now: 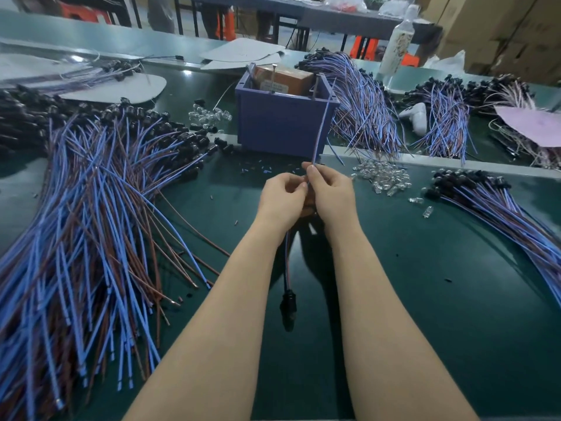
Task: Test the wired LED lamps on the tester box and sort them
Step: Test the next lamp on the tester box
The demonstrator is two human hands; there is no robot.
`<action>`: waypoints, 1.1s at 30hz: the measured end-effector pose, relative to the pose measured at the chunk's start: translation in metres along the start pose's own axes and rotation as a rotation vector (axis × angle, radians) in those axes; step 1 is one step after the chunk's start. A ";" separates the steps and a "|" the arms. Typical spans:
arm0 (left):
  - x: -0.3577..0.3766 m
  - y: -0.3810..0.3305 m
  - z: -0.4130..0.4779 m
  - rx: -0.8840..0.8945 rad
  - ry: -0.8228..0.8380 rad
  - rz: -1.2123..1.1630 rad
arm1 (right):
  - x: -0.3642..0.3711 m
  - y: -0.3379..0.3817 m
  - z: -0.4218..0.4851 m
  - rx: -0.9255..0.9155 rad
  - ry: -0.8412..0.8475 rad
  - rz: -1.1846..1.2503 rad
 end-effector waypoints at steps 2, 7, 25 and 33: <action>-0.001 0.001 0.001 0.012 -0.010 -0.035 | -0.002 0.000 -0.001 -0.010 0.012 0.006; -0.007 0.000 0.003 0.071 -0.069 -0.004 | -0.011 0.000 -0.002 -0.014 0.027 0.135; -0.033 -0.010 -0.014 0.182 -0.391 0.035 | 0.000 0.012 -0.014 -0.229 -0.094 -0.558; -0.025 -0.037 -0.023 0.465 -0.368 0.258 | -0.002 0.014 -0.015 -0.184 -0.088 -0.529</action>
Point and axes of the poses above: each hand's wrist, its own z-axis towards the middle knuckle, its own x-axis out of the palm, y = z × x, the point moved 8 cm from there along z, towards the middle knuckle, and after that the axes turned 6 degrees about x, right-handed, at the moved point
